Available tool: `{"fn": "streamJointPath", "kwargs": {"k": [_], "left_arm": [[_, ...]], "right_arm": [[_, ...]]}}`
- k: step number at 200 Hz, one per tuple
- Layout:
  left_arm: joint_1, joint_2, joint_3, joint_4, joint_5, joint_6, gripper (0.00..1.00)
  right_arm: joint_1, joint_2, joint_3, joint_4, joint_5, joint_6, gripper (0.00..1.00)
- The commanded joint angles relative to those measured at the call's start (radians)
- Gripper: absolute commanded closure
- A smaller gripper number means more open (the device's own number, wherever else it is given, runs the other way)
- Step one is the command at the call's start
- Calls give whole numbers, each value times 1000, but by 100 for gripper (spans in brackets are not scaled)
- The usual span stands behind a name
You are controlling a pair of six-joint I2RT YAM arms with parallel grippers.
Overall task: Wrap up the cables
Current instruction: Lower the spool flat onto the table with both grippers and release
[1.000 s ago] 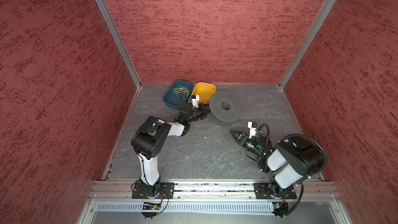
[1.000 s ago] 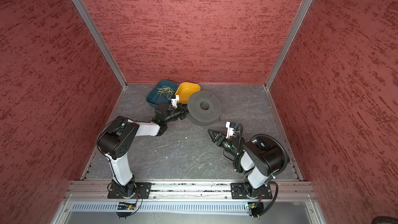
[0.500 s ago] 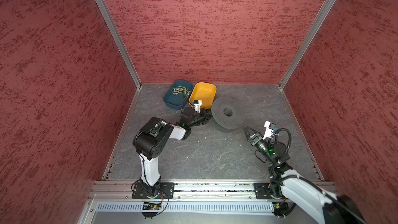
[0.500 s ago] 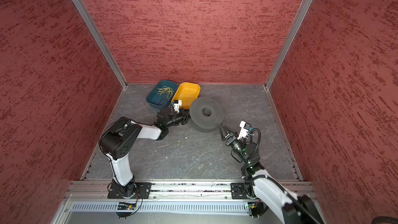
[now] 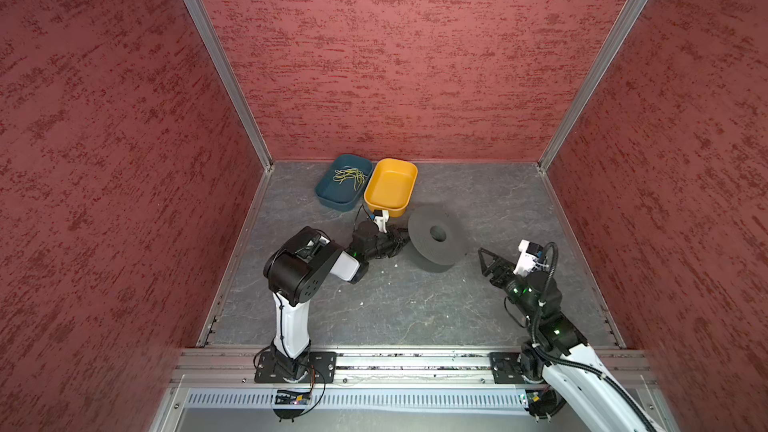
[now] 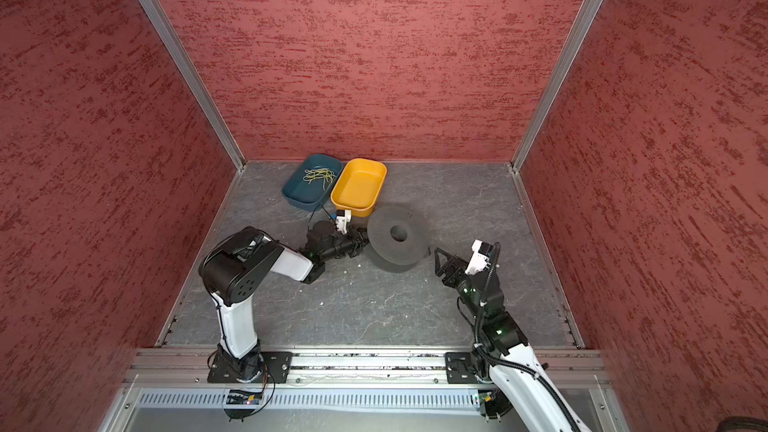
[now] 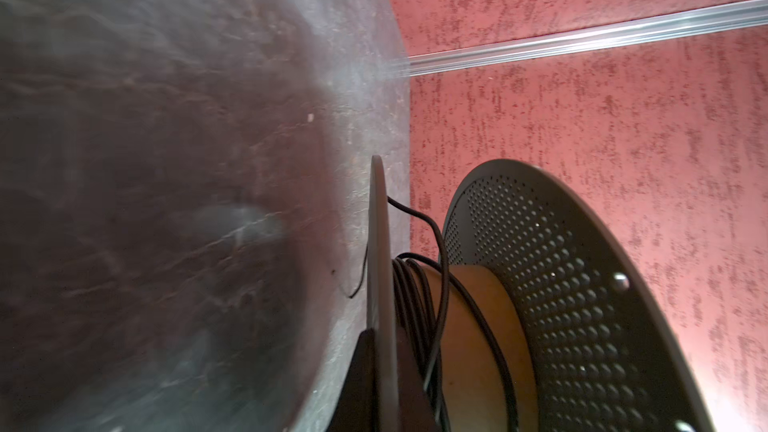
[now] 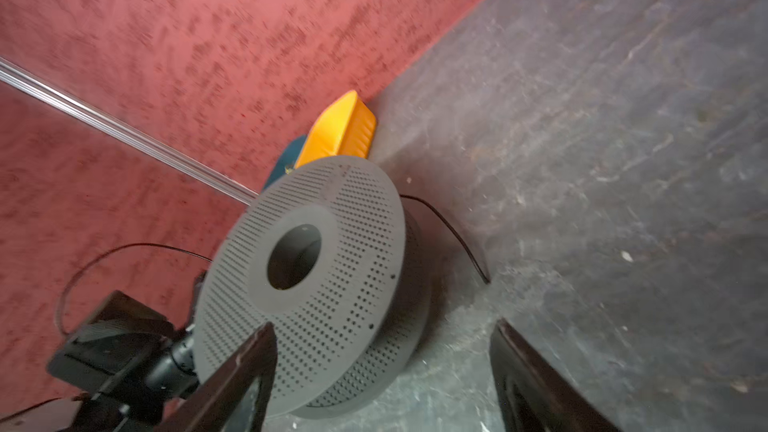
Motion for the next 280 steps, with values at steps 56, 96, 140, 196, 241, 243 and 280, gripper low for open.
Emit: {"fn": "streamJointPath", "kwargs": {"k": [56,96,140,196,241,243,280], "left_arm": [[-3,51,-27,110,-41,36,99],[1,89,-21,81,-26,12,81],[0,98,-71,99,-23,-11,56],[2,32,-152,22,-10,-4,47],[18,-151,-184,-292,-14,95,33],[20,-159,-184,-308,-15,100,32],[54,-227,-178,-442,4,158,29]], "right_arm": [[-6,219,74,274,-80,-51,16],[-5,273,110,306,-99,-67,16],[-5,279,135,308,-104,-95,16],[-4,299,138,308,-93,-117,16],[-4,327,160,280,-57,-147,15],[-4,328,160,281,-56,-148,15],[-6,367,165,311,-59,-160,14]]}}
